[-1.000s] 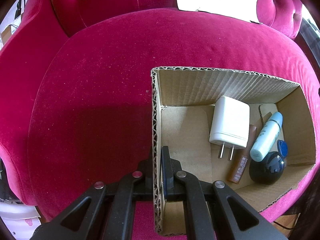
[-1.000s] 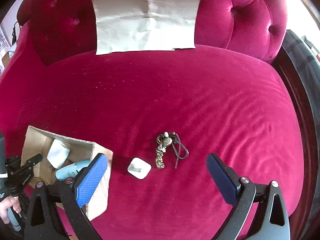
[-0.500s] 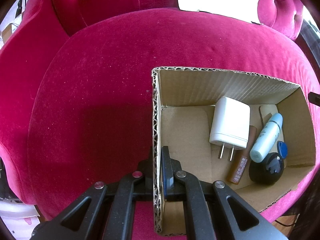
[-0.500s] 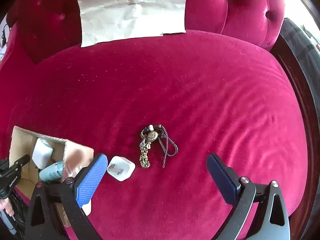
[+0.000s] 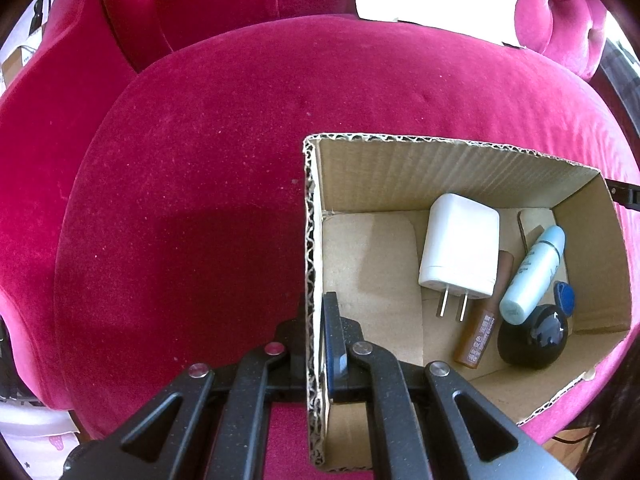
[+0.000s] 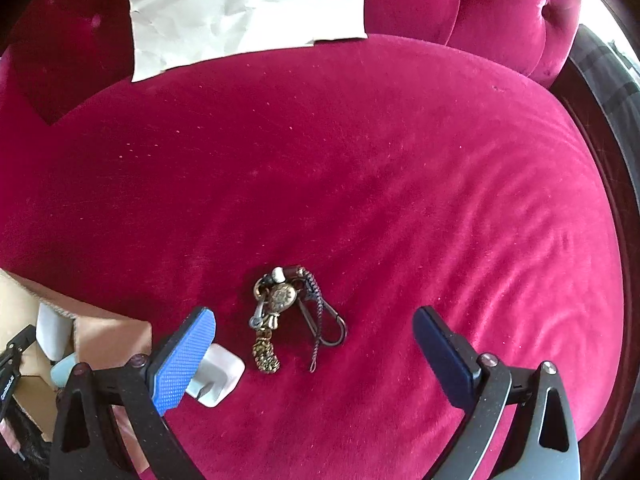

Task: Organize rigid objects
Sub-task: 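Move the right gripper to the metal keychain and grasp it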

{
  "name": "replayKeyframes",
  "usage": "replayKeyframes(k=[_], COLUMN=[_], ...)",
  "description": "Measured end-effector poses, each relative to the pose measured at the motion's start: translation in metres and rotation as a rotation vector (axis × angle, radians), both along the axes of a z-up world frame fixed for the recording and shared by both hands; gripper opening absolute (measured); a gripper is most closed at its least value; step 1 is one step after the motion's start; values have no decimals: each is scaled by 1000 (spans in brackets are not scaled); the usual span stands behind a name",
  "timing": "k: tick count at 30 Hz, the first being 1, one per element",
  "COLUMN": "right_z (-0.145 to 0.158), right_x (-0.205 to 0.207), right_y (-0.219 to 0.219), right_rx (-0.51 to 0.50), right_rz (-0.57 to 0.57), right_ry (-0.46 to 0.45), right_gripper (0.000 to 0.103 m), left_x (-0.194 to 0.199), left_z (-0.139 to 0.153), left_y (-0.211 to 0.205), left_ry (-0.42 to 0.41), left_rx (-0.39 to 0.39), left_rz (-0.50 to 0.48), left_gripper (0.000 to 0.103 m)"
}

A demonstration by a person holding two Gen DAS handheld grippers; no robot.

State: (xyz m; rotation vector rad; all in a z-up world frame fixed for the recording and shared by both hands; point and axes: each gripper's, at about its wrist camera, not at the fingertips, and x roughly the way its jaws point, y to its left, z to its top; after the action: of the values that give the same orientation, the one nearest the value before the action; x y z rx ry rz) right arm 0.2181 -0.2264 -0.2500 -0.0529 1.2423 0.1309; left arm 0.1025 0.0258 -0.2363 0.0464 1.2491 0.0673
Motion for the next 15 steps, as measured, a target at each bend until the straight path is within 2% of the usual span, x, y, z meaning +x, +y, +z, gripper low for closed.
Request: replayKeyframes(k=[4,7,11,13,14,15], right_z=[-4,-7,-13,-12,-11,-10], right_x=[6,10,13,14,13,13], right_y=[3,7,11,13,15,15], right_rx=[-7,4,-6,-3,2,-1], right_rz=[4,9,21,31,33,36], right_ry=[-2,13,35,24,20,14], right_gripper=[95,84,59,38,20,14], left_x=[0,0,0,0,0,0], left_z=[0,0,0,0,0,0], left_y=[0,1,2,3,3,4], left_ry=[1,2,2,2,2,2], left_rx=[-1,-3,-6,-8,-8,-8], left_rz=[2,6,8,10,10,10], left_gripper=[4,4,4,4,4,4])
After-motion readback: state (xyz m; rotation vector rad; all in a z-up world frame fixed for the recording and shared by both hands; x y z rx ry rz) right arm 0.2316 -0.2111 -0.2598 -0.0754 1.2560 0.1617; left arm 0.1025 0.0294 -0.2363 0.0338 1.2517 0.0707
